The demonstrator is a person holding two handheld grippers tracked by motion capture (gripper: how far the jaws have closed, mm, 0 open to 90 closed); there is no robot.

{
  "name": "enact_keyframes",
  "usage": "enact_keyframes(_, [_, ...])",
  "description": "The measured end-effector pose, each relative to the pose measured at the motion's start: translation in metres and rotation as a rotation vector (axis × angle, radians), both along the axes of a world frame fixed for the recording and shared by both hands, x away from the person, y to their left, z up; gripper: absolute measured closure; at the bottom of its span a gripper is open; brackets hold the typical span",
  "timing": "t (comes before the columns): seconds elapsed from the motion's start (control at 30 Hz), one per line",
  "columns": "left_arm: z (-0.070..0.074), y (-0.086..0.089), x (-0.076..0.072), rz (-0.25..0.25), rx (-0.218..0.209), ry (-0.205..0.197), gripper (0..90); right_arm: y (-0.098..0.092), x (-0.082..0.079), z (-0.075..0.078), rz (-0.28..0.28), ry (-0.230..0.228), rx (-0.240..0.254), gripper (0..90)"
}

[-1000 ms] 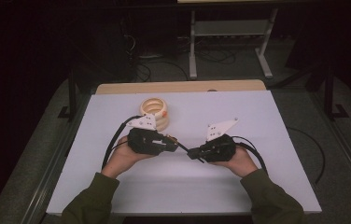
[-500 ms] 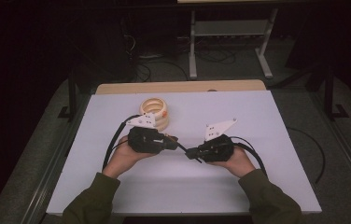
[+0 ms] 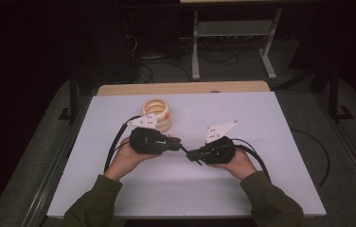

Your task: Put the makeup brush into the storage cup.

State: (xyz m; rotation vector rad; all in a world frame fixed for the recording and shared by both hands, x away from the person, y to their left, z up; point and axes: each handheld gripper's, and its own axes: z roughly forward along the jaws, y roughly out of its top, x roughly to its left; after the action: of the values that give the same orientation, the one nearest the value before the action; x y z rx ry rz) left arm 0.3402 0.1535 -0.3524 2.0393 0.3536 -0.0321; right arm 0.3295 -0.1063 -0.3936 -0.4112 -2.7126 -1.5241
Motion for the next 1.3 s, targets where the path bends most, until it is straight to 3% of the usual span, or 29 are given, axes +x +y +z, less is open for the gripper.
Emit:
enact_keyframes(0.33, [0.0, -0.001, 0.0, -0.005, -0.031, 0.029, 79.0, 0.005, 0.001, -0.003, 0.012, 0.001, -0.003, 83.8])
enact_keyframes(0.5, [0.001, -0.001, 0.001, -0.02, -0.027, 0.037, 81.0, 0.006, 0.003, -0.004, 0.021, -0.02, -0.011, 83.6])
enact_keyframes(0.7, [0.001, -0.002, 0.001, -0.031, -0.027, 0.045, 82.8, 0.009, 0.002, -0.005, 0.03, -0.015, -0.022, 83.3])
enact_keyframes(0.73, [0.001, -0.002, 0.001, -0.031, -0.027, 0.047, 82.9, 0.009, 0.004, -0.005, 0.034, -0.032, -0.03, 83.3])
enact_keyframes(0.8, [0.001, -0.002, 0.001, -0.029, -0.03, 0.051, 83.1, 0.01, 0.003, -0.005, 0.031, -0.019, -0.026, 83.3])
enact_keyframes(1.3, [0.001, -0.002, 0.001, -0.026, -0.016, 0.041, 83.6, 0.011, 0.004, -0.006, 0.031, -0.028, -0.028, 81.8])
